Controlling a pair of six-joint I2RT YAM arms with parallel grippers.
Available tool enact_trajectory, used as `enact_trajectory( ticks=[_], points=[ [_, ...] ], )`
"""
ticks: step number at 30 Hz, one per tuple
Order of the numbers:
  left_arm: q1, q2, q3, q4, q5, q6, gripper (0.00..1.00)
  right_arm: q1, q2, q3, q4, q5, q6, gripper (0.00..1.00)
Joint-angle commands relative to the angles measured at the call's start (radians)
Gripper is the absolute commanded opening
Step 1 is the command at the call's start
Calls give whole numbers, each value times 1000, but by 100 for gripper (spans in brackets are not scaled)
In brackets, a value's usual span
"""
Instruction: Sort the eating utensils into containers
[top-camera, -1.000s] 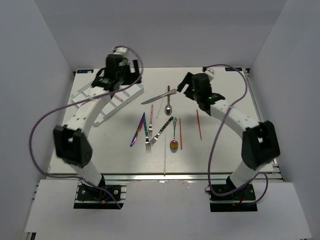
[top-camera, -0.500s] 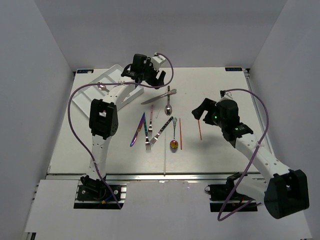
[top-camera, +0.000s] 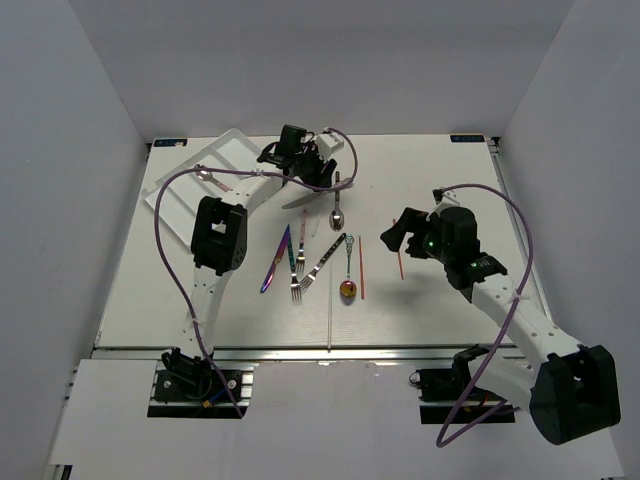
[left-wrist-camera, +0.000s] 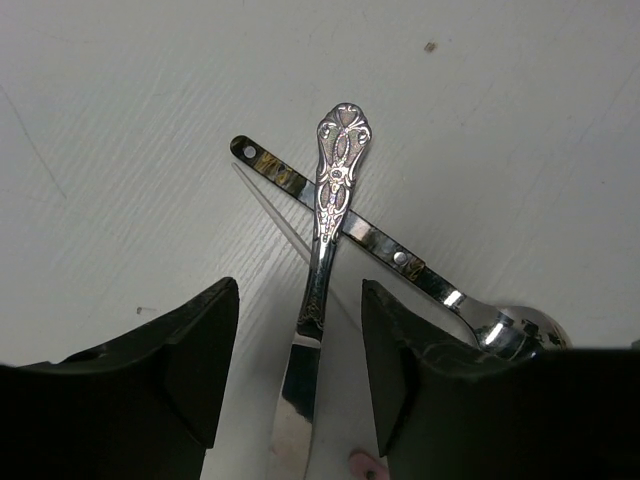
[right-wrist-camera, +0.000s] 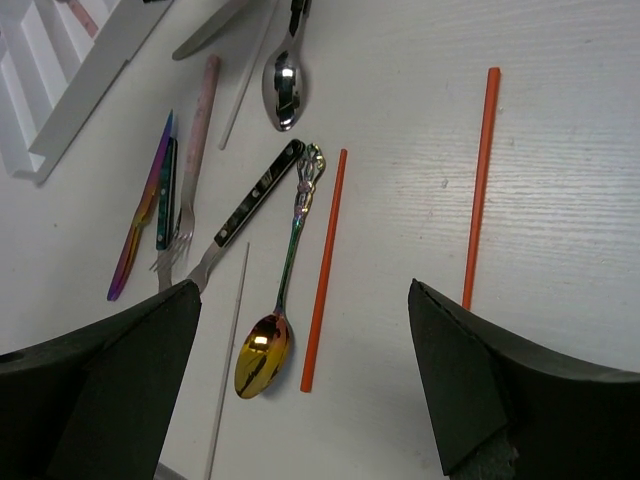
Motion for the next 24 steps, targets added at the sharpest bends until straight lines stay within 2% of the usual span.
enact_trajectory(
  ticks=[1,6,11,24],
  points=[
    [-5,8,48,-5,-8,35,61,0,16,-11,54,-58,-19,89],
    [-5,40,60,-18,14,36,54,1,15,-15,50,-32,-33,89],
    [-13,58,57,-24,17,27,57,1,25,-19,57,-38,-33,89],
    [-20,69,45,-16,41,13,58,1,41,-29,71,-52,-33,89]
  ],
)
